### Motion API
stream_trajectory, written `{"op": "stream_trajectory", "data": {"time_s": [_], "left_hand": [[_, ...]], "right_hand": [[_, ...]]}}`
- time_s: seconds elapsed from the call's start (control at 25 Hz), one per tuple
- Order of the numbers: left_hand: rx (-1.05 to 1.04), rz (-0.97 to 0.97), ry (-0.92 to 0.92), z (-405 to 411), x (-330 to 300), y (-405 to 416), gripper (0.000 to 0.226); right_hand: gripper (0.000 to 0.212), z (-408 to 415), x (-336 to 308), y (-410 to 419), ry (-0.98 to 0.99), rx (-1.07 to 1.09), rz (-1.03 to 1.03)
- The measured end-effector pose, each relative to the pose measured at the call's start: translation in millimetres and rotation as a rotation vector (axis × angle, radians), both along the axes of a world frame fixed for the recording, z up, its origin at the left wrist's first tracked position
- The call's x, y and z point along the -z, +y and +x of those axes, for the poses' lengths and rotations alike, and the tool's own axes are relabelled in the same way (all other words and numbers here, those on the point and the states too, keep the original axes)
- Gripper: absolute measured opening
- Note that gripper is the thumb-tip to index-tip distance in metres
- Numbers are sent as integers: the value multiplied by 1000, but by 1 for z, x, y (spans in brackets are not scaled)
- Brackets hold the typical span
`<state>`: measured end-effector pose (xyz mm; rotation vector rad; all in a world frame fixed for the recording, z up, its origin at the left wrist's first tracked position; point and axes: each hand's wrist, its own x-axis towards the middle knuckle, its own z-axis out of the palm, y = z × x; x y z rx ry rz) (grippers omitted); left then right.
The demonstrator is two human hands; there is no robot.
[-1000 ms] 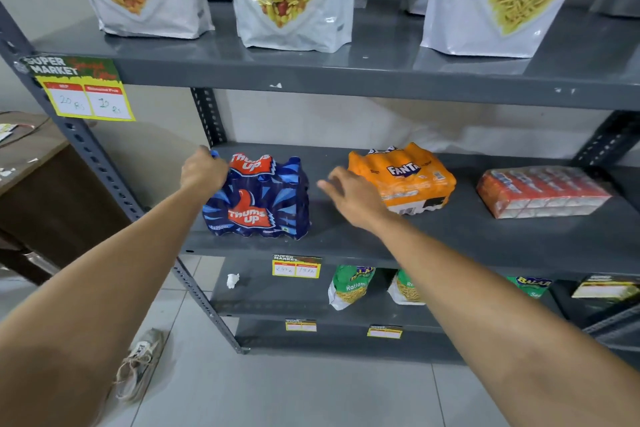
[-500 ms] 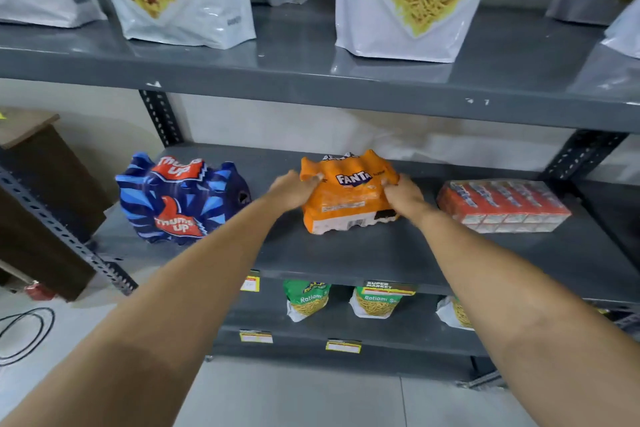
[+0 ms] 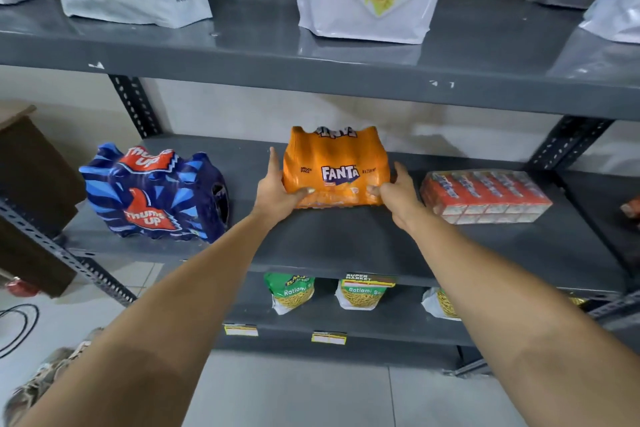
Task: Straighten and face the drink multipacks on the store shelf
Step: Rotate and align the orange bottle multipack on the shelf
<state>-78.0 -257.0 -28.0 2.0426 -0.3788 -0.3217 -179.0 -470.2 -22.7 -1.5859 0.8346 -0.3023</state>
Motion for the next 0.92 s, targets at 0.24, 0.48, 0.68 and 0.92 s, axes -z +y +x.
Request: {"op": "stream_trajectory", "data": {"time_s": [0.24,0.48,0.68,0.92], "left_hand": [[-105,147,-147,-10,14,3,71],[61,618,-19,-3,-5,2,60],[-67,275,104,-10,-12,-12,49],[120,-143,409,-70,2,-44,102]], "right_hand": [[80,-21,13,-7,149,-111,-228],[67,-16,-11,-20,228,-198,7],[27,-16,-9,-24,-6,-158,290],[33,-14,9,-20,-84,-6,285]]}}
